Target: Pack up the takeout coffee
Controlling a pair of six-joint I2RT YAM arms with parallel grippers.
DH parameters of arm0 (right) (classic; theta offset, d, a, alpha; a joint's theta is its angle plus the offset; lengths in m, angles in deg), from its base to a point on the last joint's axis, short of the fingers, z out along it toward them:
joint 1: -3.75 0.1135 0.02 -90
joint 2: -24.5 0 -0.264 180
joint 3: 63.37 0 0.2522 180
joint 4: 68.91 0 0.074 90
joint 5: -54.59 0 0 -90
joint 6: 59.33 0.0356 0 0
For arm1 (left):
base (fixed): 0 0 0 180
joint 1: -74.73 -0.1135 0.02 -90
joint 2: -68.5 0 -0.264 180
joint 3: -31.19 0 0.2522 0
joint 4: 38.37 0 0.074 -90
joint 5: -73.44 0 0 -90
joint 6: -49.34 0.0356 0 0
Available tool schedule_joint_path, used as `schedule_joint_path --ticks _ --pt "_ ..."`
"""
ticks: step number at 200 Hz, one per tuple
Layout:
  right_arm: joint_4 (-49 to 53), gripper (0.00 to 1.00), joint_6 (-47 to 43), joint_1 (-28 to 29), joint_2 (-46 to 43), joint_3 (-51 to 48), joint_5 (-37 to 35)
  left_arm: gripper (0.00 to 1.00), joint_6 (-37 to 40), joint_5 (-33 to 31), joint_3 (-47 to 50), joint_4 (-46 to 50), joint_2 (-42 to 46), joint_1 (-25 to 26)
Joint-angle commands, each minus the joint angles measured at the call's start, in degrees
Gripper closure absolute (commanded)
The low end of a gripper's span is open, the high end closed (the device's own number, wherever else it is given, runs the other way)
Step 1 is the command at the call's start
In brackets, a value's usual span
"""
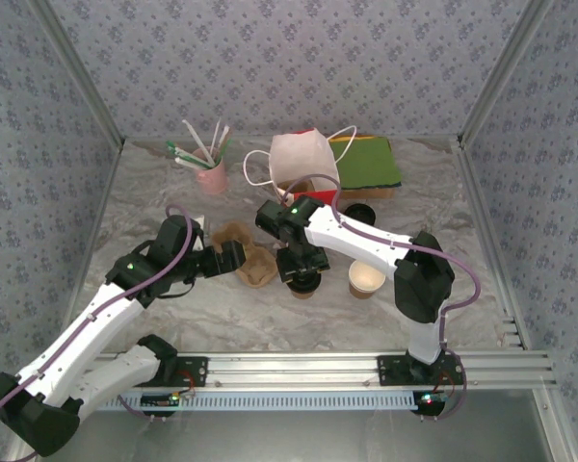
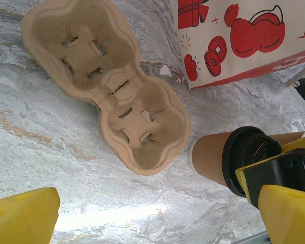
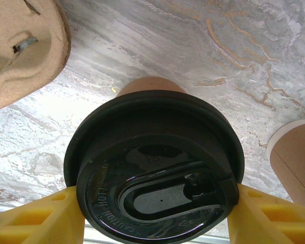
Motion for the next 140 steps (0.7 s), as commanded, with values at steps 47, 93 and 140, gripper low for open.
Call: schedule_joint_path --ticks 47,93,140 --pt "5.05 0.34 0.45 0.54 -3.74 2.21 -2.21 0.0 -0.03 0.48 -1.6 -0.35 0.3 0.01" --pt "7.28 0.34 0.78 1.68 -6.71 3.27 -3.53 0.0 -0.76 1.18 -2.67 -1.49 -0.76 -0.33" --pt "9.21 0.34 1.46 3.02 -9.81 2.96 -4.5 0.0 -0.9 1.22 -3.84 -2.78 -1.99 -0.44"
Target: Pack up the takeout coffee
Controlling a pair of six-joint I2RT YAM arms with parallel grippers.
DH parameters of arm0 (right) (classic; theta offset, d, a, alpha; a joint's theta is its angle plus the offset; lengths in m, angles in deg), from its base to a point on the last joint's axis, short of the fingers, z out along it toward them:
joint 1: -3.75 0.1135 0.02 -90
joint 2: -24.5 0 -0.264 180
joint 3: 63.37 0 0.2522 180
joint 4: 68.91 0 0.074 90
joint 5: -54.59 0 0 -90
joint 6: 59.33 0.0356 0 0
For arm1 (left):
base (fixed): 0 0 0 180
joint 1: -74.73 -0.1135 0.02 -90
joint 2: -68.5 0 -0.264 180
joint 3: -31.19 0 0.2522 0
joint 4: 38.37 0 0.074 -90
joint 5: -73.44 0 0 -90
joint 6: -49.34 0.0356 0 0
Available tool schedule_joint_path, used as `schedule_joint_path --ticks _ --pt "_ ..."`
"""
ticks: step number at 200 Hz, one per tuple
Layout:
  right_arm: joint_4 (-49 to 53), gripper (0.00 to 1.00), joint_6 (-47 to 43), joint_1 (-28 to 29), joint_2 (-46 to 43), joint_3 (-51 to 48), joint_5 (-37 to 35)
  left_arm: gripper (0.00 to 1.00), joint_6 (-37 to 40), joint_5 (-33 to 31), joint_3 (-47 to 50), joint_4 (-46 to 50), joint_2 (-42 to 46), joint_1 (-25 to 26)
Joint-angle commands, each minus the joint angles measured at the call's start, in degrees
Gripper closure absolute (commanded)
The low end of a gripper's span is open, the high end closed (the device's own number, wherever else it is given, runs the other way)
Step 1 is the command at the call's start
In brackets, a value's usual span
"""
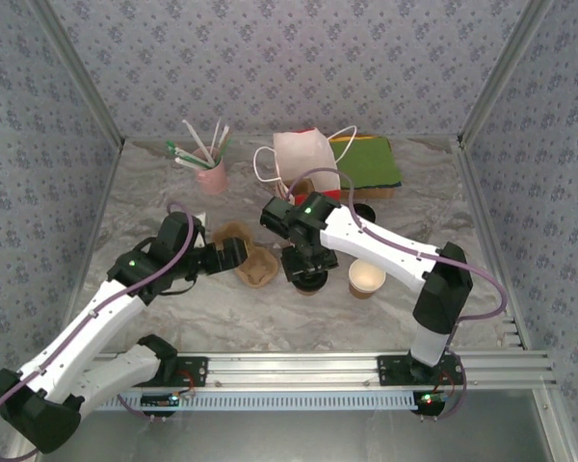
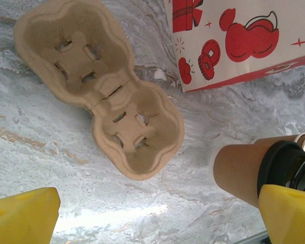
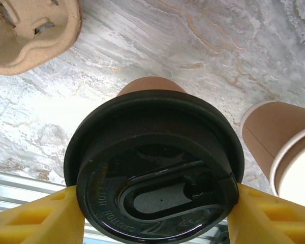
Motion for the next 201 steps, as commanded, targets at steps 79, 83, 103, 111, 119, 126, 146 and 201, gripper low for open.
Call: schedule_joint_path --ticks 79,83,103,111,119,126,146,201 --pt "11.83 0.33 1.14 0.58 -8.47 6.51 -3.14 0.01 -0.06 2.65 -10.42 -2.02 -6.04 -0.38" --pt "12.4 0.33 1.01 0.63 -8.59 7.1 -3.37 0.01 -0.05 3.04 -11.21 -2.03 -6.5 -0.35" --pt "14.93 0.33 0.7 0.19 -9.19 10.0 -4.61 0.02 0.2 4.43 -14.89 -3.84 -9.04 -0.15" --pt "15.6 0.33 0.32 -0.14 -9.47 11.16 -4.63 0.02 0.52 4.53 -16.08 -3.96 -9.99 -0.05" --pt "16.39 0.33 0.01 -0.55 -9.55 12.73 -4.91 0.02 0.89 4.61 -16.97 -4.13 -10.82 -0.01" --pt "17.1 0.33 -0.22 -0.9 -9.6 14.16 -5.12 0.02 1.16 4.77 -17.64 -4.31 -11.52 0.04" --pt "19.02 0.33 -0.58 -1.78 -9.37 18.6 -6.02 0.02 1.66 5.08 -19.15 -5.26 -13.46 0.15" --pt "23.87 0.34 -5.33 -5.44 -5.69 32.5 -5.0 0.02 3.32 5.81 -26.37 -5.81 -19.72 0.5"
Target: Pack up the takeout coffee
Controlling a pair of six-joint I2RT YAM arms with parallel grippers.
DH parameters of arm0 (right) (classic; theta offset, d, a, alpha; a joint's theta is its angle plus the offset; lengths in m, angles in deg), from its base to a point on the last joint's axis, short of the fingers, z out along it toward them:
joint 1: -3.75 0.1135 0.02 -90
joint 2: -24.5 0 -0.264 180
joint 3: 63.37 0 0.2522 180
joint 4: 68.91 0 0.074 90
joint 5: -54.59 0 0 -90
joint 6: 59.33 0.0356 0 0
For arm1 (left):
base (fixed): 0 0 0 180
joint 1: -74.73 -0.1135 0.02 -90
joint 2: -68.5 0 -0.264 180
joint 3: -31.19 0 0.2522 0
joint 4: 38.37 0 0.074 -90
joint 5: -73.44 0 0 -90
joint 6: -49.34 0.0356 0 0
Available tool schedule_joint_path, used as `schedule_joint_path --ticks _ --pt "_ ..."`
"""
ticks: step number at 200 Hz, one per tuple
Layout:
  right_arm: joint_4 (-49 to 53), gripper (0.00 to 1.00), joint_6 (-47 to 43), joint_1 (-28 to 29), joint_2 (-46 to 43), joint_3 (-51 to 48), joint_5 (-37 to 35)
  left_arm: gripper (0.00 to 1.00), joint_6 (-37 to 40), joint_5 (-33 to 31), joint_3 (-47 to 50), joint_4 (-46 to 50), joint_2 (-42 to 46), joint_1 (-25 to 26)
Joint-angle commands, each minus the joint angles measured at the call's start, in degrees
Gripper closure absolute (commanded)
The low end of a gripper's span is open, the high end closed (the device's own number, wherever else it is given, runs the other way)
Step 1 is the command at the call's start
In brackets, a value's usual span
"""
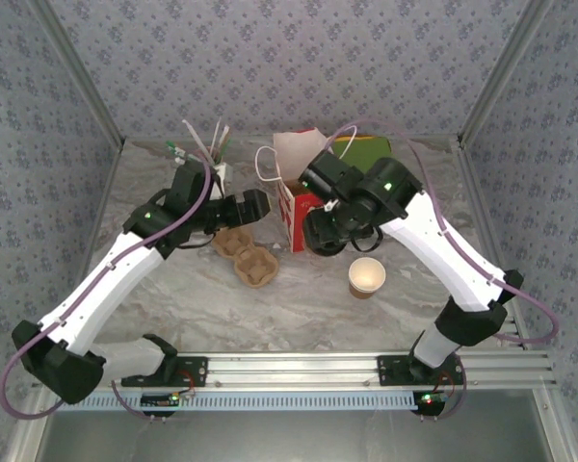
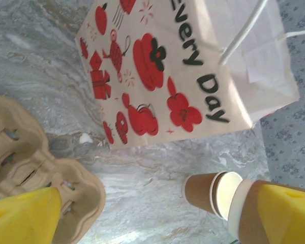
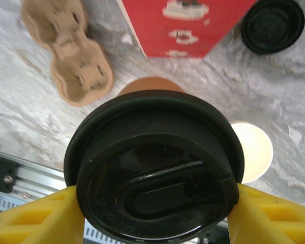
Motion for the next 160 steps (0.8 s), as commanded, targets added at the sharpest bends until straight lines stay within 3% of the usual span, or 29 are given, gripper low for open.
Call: schedule_joint_path --ticks 1,49,160 --pt "8.92 0.34 -2.97 -1.76 2.02 5.97 -0.52 0.02 1.92 1.26 -4.0 -1.55 -1.66 0.41" --pt "10.88 0.34 -5.51 -6.22 5.29 16.04 1.96 0.02 2.38 2.03 -5.66 -2.19 -4.08 0.74" --pt "3.38 0.35 -7.94 -14.59 3.15 16.47 8.25 0.02 3.08 2.72 -7.39 -2.23 -6.08 0.81"
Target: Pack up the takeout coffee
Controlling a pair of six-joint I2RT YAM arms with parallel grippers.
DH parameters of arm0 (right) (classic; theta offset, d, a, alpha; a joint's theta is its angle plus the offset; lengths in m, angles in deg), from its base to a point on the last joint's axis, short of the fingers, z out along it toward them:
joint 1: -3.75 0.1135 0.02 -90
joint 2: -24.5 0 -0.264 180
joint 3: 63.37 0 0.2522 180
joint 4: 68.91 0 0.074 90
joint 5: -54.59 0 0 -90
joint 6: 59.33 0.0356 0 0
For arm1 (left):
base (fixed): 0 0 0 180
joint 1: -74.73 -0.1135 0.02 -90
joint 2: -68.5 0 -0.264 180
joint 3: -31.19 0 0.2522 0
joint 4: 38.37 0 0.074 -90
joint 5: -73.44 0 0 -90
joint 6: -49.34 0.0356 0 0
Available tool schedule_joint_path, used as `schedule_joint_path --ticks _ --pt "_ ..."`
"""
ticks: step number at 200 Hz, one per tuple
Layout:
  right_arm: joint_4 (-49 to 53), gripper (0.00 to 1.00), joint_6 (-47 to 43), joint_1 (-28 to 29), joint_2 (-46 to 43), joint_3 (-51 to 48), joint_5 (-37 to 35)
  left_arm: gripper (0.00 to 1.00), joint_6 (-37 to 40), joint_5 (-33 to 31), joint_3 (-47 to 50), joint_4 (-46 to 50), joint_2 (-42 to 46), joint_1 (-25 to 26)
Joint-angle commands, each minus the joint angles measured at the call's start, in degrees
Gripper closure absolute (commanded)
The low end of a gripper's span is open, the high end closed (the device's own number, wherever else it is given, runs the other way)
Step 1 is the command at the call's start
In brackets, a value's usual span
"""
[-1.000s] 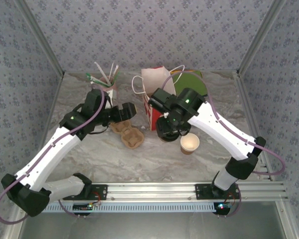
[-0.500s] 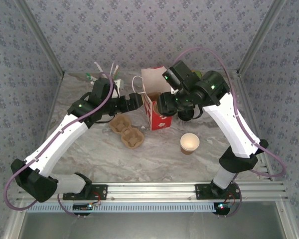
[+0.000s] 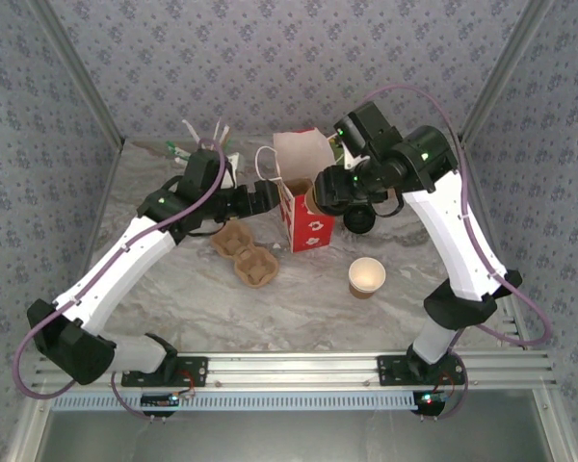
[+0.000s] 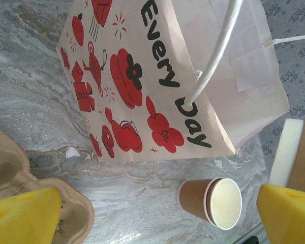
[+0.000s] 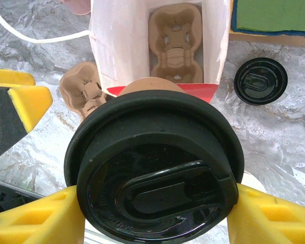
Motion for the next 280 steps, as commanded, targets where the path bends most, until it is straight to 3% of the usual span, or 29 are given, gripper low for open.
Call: schedule_joint_path --ticks 1,161,280 --pt "3.31 0.35 -1.71 -1.71 -1.66 2.0 2.03 0.02 1.4 1.19 -2.92 -1.0 -0.12 0.36" --pt "-8.28 0.36 -3.13 -6.12 0.2 1.18 5.19 0.02 2.37 0.56 -3.78 -0.1 -0.83 0.35" --pt "-10.21 0.36 -5.65 -7.1 12.47 5.29 2.29 0.02 3.51 0.33 -3.76 0.73 -0.31 0.18"
